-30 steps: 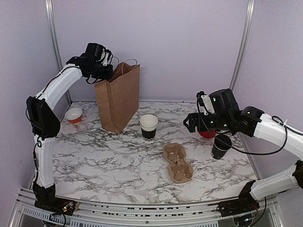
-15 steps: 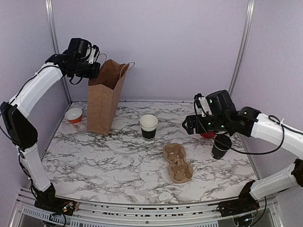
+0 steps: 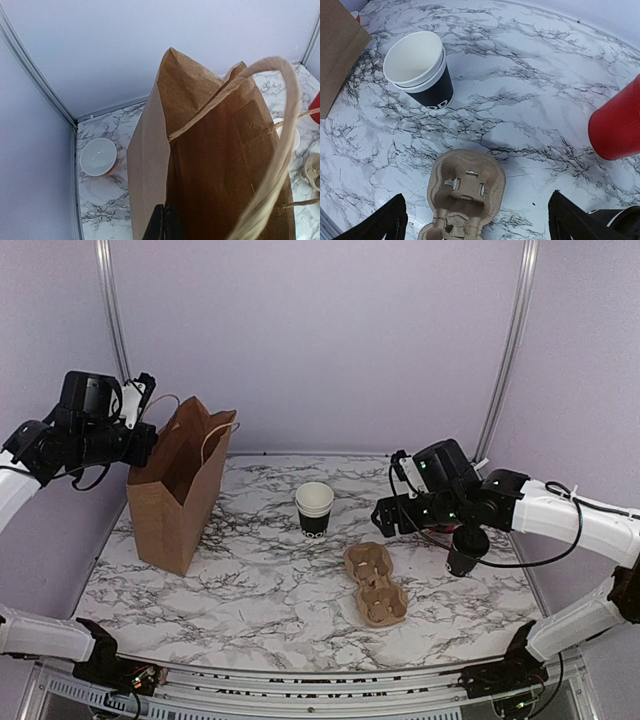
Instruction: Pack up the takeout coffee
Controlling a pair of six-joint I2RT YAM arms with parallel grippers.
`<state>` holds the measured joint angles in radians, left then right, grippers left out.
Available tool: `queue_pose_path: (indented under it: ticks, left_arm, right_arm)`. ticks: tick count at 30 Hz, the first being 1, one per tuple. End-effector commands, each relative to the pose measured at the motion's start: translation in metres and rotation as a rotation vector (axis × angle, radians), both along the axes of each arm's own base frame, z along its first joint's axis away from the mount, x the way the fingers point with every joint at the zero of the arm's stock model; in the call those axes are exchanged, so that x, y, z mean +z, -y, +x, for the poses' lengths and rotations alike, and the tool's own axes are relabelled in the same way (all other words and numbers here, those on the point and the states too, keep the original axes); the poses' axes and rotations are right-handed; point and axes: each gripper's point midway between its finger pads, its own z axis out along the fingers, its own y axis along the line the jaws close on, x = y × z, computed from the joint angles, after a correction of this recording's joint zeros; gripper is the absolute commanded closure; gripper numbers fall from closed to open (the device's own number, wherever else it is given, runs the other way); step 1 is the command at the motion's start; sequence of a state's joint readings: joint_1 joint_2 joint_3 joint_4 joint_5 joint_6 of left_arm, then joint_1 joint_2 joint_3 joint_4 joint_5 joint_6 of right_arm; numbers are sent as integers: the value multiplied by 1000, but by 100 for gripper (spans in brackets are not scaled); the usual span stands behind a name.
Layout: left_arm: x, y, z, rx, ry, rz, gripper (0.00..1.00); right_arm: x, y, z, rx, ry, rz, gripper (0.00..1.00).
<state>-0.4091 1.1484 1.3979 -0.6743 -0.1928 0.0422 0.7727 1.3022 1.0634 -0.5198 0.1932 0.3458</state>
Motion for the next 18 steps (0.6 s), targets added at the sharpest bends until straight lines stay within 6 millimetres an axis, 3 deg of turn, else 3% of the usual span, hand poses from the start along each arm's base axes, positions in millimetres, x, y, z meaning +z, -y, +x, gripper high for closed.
queue_pose_path:
  ticks: [1,5,8,13,18]
  left_arm:
    - [3,6,-37,-57,73,45,100]
    - [-10,15,-60,-104,59,79,100]
    - [-6,21,-68,-102,93,167,100]
    - [11,11,-68,-4,177,340,100]
    - [36,-15,-73,91,251,422,100]
  right_arm:
    - [10,-23,-2,46,34,4,5]
    - [1,-36,-11,80,15,-12,5]
    - [-6,-37,-14,79,-2,-20,5]
    - [-6,-41,-17,81,-11,-8,5]
    - [-2,-42,-16,81,0,-1,5]
